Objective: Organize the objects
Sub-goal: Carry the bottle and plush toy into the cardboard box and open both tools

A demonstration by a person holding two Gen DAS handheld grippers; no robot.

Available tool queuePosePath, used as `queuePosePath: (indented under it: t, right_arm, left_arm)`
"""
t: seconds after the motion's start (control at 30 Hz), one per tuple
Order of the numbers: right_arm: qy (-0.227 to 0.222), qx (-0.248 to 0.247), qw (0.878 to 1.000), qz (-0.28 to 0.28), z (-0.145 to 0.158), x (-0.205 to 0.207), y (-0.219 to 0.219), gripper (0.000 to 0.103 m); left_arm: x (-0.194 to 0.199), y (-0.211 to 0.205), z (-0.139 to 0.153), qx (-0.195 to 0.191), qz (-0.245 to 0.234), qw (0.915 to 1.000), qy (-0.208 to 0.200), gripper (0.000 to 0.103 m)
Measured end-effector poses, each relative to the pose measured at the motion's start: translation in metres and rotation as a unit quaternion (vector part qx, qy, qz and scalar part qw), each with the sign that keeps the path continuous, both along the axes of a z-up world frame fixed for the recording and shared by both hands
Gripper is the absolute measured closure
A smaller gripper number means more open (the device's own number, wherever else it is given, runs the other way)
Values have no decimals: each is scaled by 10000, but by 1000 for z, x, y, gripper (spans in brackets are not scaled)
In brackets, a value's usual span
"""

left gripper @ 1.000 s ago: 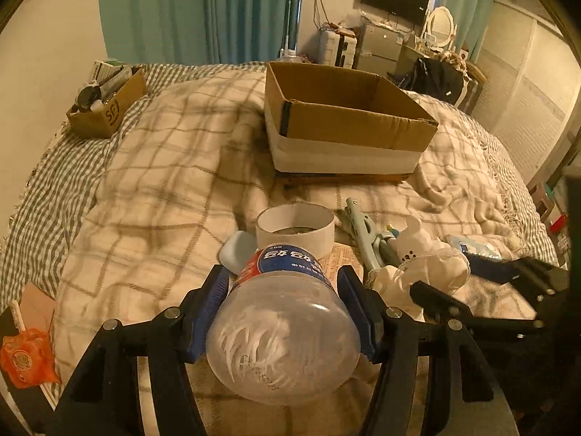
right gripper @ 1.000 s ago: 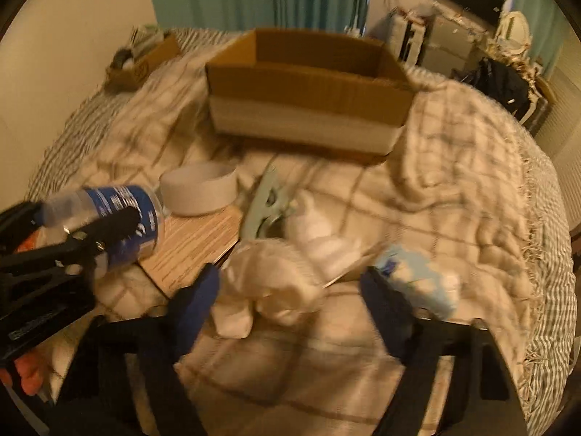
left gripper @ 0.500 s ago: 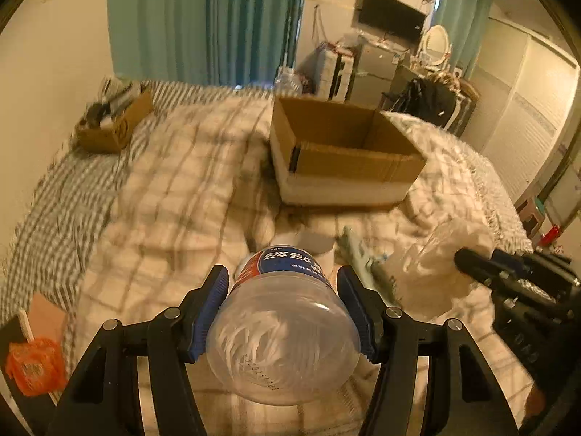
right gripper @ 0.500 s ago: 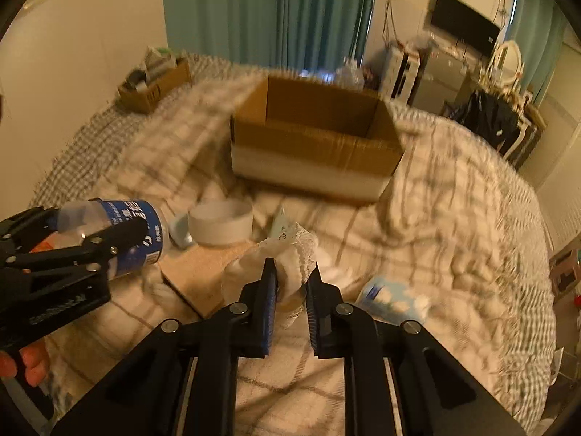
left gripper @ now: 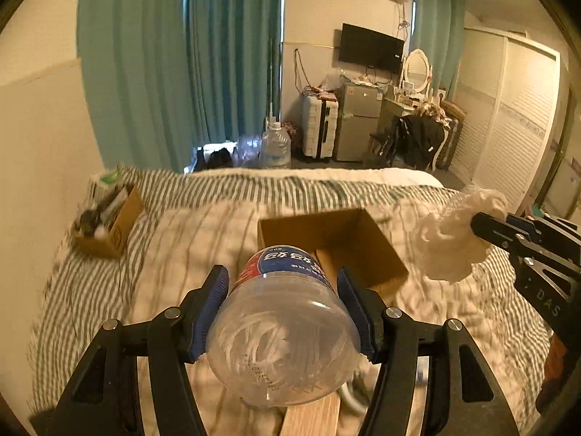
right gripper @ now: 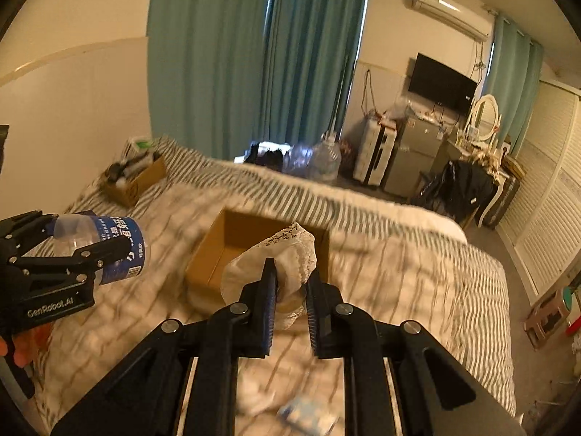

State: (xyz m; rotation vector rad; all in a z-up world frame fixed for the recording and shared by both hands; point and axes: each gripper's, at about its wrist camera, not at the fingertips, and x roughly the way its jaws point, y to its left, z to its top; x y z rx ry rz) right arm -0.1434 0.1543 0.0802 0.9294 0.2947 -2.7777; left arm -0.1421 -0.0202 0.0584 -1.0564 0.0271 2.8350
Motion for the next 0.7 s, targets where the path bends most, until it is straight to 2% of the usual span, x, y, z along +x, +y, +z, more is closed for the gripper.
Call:
queuePosePath:
  t: [0.07,0.13,0.23,0.33,0.47,0.57,0.63,0.67,0.7]
  right_arm:
    - [-103,-209,9997,71,0,-29,5,89]
    - [-186,-196,9996,8,-6,-57,8,89]
    - [-380,-172,9991,-88,-28,-100,12,89]
    - [-662,-287,9973,-166,-63,-136,19,90]
    - [-1035,-344,9939,-180,-106,-162,24,91]
    - [-1223,-357,9917,-169,-128,-171,27,91]
    - [-1292,-463,9904,-155,-136,-169,31,90]
    - [-1291,-512,9902,-154,-136,-167,33,85]
    - [-1277,-552,9901,-169,-135,-165,35,70]
  left_arm:
    - [-27,9,0,24,-123,9999,-42,39]
    - [-48,17,-8,60,-160,9998,-115,39]
    - [-84,30,-30,88,-202,9993,-297,39]
    - [-113,42,-62,-3,-258,9985,-482,39]
    - [-140,53,-104,-100,-375,9966,-723,39]
    - [-149,55,-121,72,-414,9946,-944,39]
    - [-149,55,-123,105,-428,9945,-947,39]
    - [-148,55,-122,81,-397,9949,-924,38]
    - [-147,55,-120,66,-389,9950,-918,38]
